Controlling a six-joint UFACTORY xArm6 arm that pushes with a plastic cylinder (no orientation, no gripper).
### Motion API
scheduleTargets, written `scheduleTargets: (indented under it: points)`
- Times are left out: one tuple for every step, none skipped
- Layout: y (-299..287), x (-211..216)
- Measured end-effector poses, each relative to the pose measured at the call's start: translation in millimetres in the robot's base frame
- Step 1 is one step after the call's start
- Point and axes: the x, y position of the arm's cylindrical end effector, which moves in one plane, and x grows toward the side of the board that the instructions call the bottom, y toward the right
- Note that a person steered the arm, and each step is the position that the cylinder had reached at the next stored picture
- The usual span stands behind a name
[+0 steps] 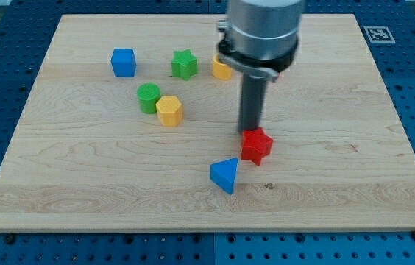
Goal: Move the red star towards the left
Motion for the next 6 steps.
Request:
scheduleTargets:
  points:
    - [71,8]
    - [99,31]
    - [67,44]
    - [7,44]
    - [-20,44]
    - [-21,51]
